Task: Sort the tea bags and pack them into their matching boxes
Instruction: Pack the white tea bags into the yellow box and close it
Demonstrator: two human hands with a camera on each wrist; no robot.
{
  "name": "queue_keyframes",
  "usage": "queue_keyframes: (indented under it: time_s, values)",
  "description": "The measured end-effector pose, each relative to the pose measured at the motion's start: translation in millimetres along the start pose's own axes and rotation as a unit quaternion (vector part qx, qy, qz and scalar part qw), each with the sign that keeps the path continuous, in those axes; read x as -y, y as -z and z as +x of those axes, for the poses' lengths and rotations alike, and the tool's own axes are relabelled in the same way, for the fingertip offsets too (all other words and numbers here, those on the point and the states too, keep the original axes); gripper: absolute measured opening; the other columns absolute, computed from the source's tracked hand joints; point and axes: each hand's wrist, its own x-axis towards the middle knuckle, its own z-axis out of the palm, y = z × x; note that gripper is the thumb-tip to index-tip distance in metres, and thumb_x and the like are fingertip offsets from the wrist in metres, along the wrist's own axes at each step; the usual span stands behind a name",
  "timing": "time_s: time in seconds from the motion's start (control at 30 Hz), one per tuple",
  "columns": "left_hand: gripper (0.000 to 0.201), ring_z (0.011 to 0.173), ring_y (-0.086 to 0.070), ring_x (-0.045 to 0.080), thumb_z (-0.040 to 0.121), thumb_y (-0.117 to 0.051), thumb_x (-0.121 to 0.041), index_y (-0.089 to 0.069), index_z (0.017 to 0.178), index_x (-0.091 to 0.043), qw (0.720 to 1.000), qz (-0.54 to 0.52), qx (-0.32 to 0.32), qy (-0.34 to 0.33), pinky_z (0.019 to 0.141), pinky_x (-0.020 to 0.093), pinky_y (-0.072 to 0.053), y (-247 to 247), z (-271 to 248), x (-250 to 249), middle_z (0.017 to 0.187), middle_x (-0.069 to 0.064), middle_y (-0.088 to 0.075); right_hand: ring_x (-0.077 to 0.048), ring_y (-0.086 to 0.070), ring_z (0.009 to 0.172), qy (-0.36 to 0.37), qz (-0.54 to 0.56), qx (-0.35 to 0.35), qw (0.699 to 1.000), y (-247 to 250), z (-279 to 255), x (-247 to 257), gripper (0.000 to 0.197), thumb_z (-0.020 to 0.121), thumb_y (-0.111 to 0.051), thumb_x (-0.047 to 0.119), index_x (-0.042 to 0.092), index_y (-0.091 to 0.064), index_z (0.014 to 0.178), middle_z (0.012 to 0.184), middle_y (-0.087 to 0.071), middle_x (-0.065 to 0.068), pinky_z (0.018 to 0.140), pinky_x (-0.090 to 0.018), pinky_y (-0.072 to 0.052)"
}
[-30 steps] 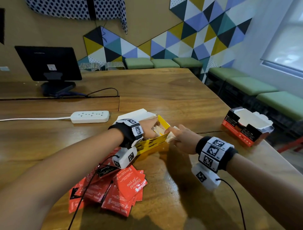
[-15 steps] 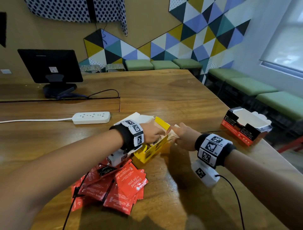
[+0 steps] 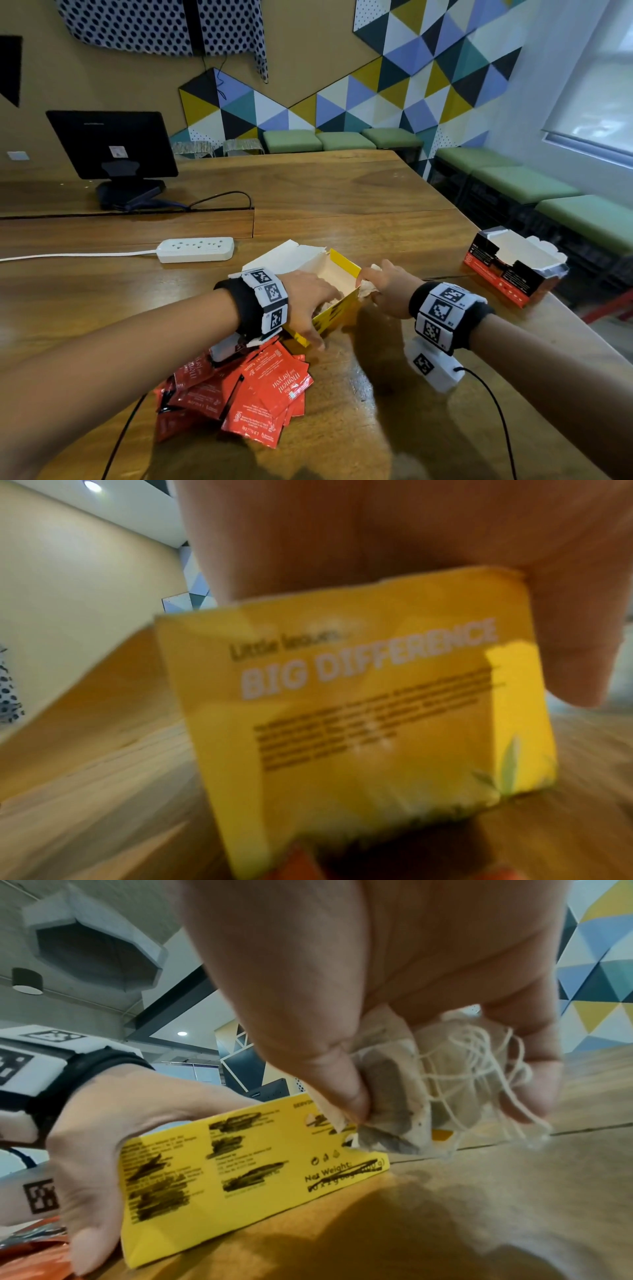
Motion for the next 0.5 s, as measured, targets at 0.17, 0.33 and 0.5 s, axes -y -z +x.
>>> queue_keyframes:
  time_s: [0.17,0.33,0.5]
  values:
    - [0.080,0.113,-0.049,0.026,0.072,-0.065,-0.055,-0.040,0.134,-0.010,1.000,0.024,-0.010,-0.011,0.099,0.037,-0.038,-7.2,-0.8,1.3,0.126,0.008,-0.052,-0.030,-0.046,0.117,0.016,0.004,0.018,1.000,14.5,-3.1,-0.4,0.037,0.095,-0.041,0.018,0.022,-0.040,0.132,0.130,-0.043,-0.014,0.097,-0.037,-0.039]
    - [0.075,0.111,-0.049,0.027,0.074,-0.063,-0.051,-0.040,0.133,-0.011,1.000,0.005,-0.025,0.012,0.097,0.042,-0.041,-14.3,0.9,-0.6,0.125,0.007,-0.052,-0.020,-0.053,0.085,0.080,0.203,-0.035,0.975,42.0,-2.5,10.4,0.021,0.094,-0.046,0.015,0.019,-0.049,0.115,0.089,-0.057,0.001,0.060,-0.014,-0.044]
    - [0.057,0.099,-0.054,0.026,0.072,-0.059,-0.052,-0.048,0.112,-0.015,0.999,0.007,-0.028,0.021,0.095,0.042,-0.040,-14.6,-0.1,-0.6,0.110,0.004,-0.058,-0.007,-0.053,0.074,0.102,0.261,-0.062,0.958,39.9,19.4,37.7,0.032,0.093,-0.051,0.017,0.015,-0.049,0.124,0.091,-0.056,0.003,0.066,-0.014,-0.043]
